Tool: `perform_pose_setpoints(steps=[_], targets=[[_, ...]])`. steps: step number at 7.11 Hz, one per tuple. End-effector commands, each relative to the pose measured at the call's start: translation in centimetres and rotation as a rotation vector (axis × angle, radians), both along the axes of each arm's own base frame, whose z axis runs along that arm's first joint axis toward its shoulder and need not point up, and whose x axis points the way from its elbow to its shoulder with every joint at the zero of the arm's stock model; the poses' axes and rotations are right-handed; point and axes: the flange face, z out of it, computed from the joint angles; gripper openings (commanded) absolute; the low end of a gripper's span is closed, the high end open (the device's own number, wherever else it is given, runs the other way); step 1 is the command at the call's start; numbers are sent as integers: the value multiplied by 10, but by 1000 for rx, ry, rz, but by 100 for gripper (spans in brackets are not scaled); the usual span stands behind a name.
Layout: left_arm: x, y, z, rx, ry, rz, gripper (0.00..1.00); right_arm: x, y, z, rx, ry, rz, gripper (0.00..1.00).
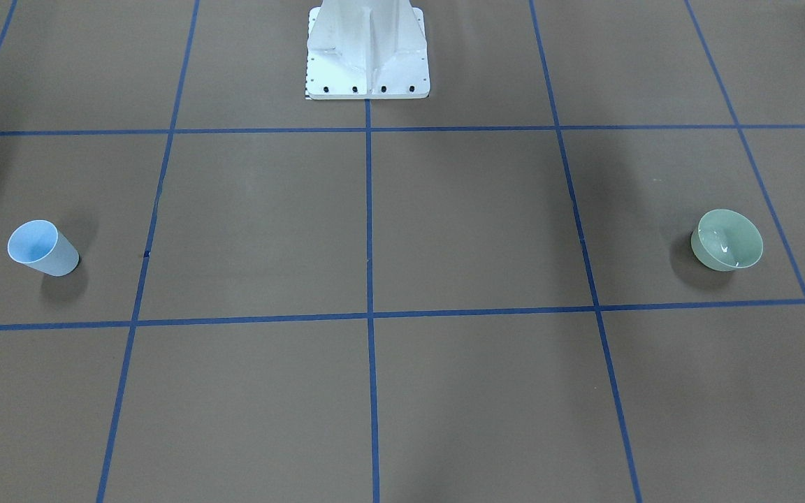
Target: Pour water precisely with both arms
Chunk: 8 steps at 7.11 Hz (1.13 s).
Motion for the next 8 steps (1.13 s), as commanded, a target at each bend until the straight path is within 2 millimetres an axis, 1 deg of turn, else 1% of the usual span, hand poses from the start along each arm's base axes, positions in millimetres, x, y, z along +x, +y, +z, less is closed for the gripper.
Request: perform_pose_setpoints(steps=[1, 2, 3, 4, 5, 6, 7, 8], targets=[[-24, 15, 21, -13, -26, -9, 100, 0, 0, 0, 0, 0, -1, 100], [-25, 20, 30, -48, -26, -14, 100, 0, 0, 1, -2, 0, 0, 100], [-26, 22, 39, -124, -27, -13, 100, 0, 1, 2, -3, 0, -2, 100], [-34, 29, 47, -175, -24, -32, 100, 0, 1, 2, -4, 0, -1, 100], [-41, 35, 50, -248, -23, -45, 100, 0, 1, 1, -1, 0, -1, 100], [-51, 34, 47, -288, -21, -65, 100, 0, 1, 1, -3, 0, -1, 100], [-53, 25, 35, -334, -20, -69, 100, 0, 1, 1, -2, 0, -2, 100], [-60, 21, 28, -351, -18, -79, 100, 0, 2, 2, -4, 0, -3, 100]])
